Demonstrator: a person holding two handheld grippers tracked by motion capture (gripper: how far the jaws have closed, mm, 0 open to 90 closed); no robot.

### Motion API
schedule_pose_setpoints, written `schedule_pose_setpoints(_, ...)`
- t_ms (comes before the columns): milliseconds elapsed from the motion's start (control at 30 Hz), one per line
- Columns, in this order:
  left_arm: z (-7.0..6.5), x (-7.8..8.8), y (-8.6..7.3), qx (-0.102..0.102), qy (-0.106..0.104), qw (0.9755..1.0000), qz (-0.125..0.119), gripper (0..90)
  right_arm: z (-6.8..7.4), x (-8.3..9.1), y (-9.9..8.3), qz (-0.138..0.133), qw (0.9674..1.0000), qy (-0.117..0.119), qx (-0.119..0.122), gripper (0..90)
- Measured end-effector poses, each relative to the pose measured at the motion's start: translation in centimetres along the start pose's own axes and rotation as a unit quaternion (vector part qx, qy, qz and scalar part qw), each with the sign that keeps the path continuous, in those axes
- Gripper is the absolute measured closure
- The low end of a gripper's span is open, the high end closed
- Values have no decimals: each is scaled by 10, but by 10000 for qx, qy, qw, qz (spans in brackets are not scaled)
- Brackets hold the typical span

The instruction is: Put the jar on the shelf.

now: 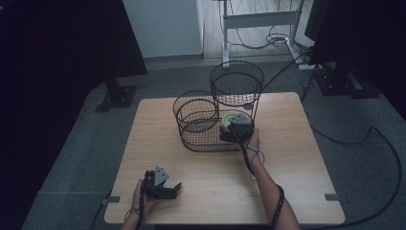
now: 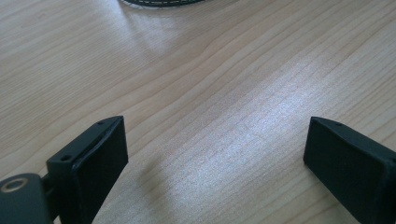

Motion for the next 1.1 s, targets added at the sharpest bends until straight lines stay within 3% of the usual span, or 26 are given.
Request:
schedule_pose_setpoints(333,0,0,0,1,-6,10000,6,61,2,0,-1,47,9999,-105,100,60)
schedule_pose_setpoints(633,0,0,0,12,-14,10000,9,61,-4,6,0,-49,9997,-232,10,41)
schedule_pose_setpoints(967,0,0,0,9,-2,10000,7,60,-4,17,4,-192,9991,-315,196,45)
schedule_pose_setpoints(1100,1,0,0,19,-15,10000,15,60,-6,24,7,-304,9993,-218,47,47)
Point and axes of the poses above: each handheld gripper's, and its own axes: x roughly backward along the jaws, y roughly out of its top, z roughly to its left, the point moved 1 cm from there along -x, roughly forward along the jaws, and after that the axes turned 1 degree about z, right-handed, at the moved point
